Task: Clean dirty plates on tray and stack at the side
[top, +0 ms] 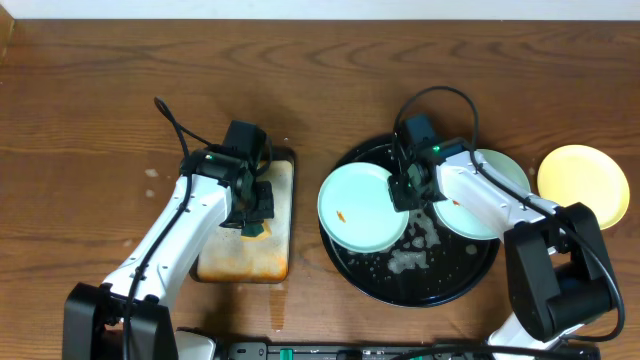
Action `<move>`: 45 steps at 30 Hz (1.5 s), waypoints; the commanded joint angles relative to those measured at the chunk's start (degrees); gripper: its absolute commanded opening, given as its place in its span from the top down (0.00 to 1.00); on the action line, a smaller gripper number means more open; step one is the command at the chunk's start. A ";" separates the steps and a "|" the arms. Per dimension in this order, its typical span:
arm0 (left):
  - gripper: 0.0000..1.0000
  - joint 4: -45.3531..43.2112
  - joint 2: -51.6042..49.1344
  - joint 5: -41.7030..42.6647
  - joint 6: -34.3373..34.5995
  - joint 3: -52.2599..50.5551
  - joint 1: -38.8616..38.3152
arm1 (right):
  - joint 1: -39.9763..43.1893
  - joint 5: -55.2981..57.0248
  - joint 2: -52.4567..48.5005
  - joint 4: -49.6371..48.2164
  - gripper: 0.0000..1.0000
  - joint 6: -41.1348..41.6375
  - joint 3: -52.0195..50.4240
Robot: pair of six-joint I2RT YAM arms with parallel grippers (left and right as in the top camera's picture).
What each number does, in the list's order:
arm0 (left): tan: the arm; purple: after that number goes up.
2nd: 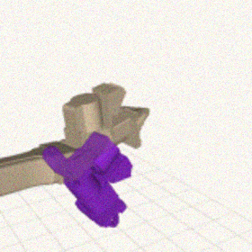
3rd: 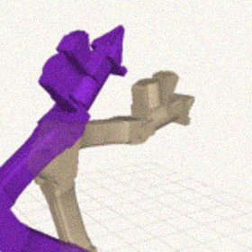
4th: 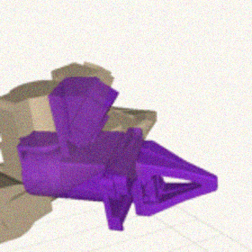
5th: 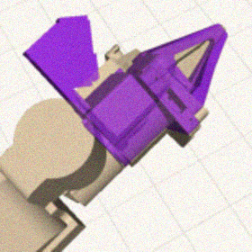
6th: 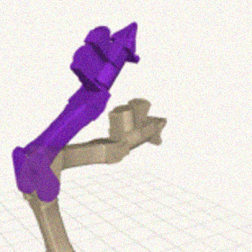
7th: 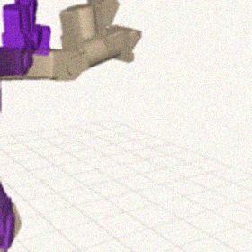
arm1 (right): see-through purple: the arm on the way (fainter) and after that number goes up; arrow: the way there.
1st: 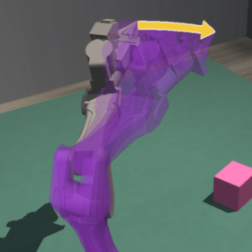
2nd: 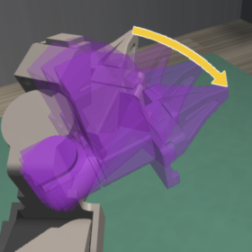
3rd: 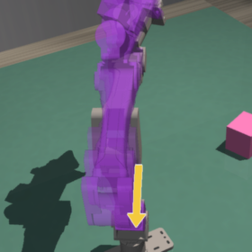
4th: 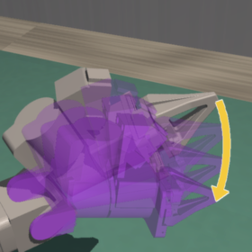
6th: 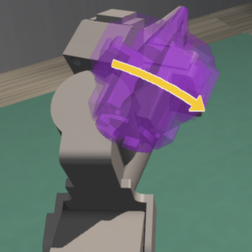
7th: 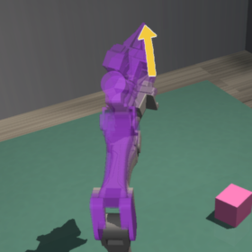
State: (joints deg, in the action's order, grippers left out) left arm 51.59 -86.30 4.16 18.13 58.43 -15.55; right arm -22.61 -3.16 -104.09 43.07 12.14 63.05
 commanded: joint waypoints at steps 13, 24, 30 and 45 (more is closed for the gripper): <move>0.87 0.33 -0.09 -0.07 -0.52 0.28 -0.13 | 0.31 -2.10 0.48 -1.77 0.68 -3.02 -0.22; 0.88 0.35 -0.07 -0.07 -0.52 0.28 -0.13 | 0.42 -0.09 -0.70 -1.62 0.91 -2.84 -0.46; 0.88 0.35 -0.09 -0.07 -0.52 0.28 -0.13 | 1.22 0.35 -0.83 0.31 0.99 6.29 -0.90; 0.87 0.37 -0.09 -0.07 -0.52 0.28 -0.13 | 1.25 7.91 -0.83 1.62 0.99 11.52 -0.90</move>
State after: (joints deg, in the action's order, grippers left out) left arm 51.81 -86.30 4.16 18.13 58.43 -15.55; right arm -22.20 -2.52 -104.18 43.83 21.93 62.81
